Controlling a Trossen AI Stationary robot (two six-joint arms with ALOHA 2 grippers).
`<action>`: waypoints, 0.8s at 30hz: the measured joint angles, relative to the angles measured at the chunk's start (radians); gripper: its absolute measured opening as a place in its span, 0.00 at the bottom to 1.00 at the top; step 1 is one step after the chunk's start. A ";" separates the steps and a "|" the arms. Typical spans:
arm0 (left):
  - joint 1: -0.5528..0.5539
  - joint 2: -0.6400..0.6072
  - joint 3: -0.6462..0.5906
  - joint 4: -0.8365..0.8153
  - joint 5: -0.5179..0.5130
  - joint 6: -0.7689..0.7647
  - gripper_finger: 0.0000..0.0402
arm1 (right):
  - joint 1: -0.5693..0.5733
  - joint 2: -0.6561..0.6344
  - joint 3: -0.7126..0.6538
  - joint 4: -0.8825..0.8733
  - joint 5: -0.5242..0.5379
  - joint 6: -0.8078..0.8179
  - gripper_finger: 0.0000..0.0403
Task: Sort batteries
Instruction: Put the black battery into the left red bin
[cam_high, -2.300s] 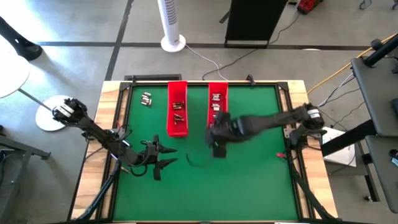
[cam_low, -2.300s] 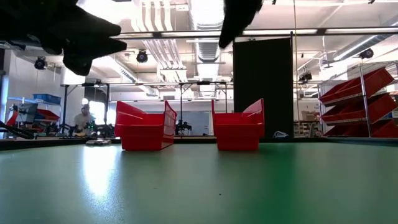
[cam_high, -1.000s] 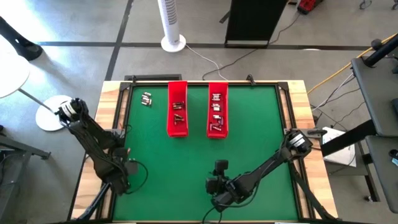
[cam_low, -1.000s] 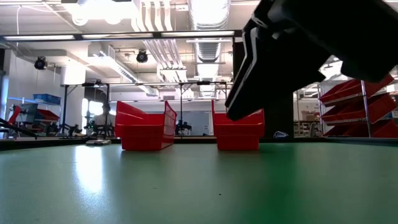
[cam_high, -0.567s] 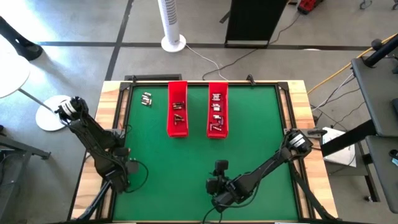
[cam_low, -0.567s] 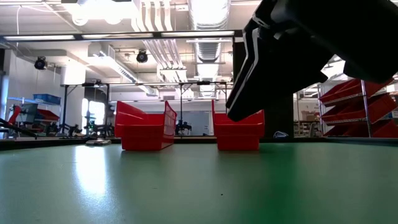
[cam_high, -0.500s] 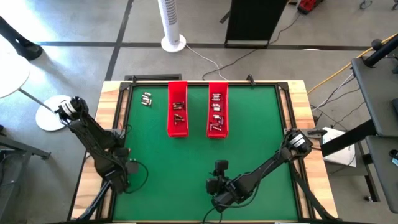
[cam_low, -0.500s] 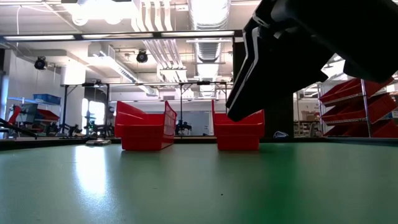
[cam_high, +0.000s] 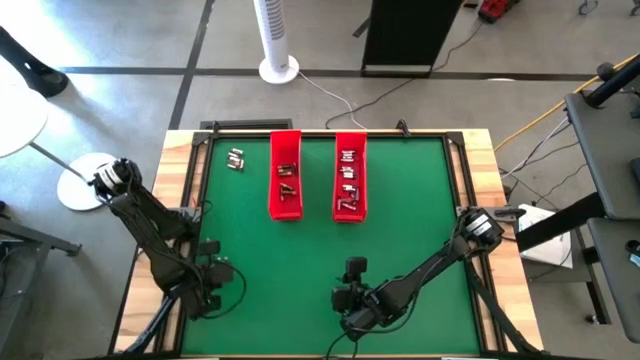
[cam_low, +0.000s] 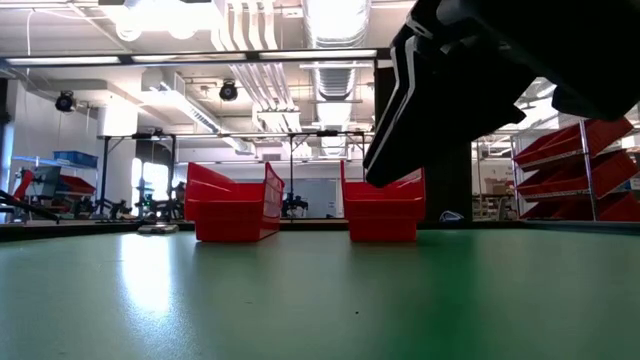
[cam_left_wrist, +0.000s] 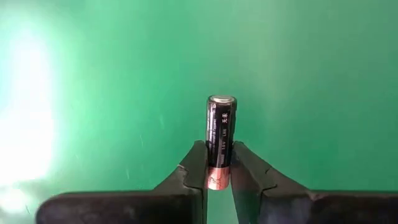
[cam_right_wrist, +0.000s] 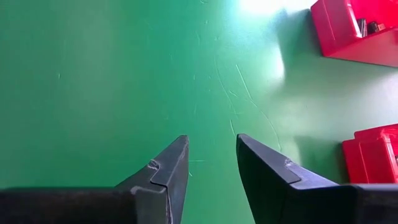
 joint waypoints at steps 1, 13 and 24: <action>0.011 0.001 0.019 0.000 -0.032 0.006 0.06 | 0.000 0.000 0.000 0.000 0.000 -0.001 0.31; 0.393 -0.001 0.299 -0.002 -0.098 0.573 0.06 | -0.002 -0.012 0.000 0.002 -0.001 -0.013 0.27; 1.058 0.033 0.416 0.008 -0.034 1.127 0.06 | 0.007 -0.025 0.000 0.002 -0.003 -0.023 0.30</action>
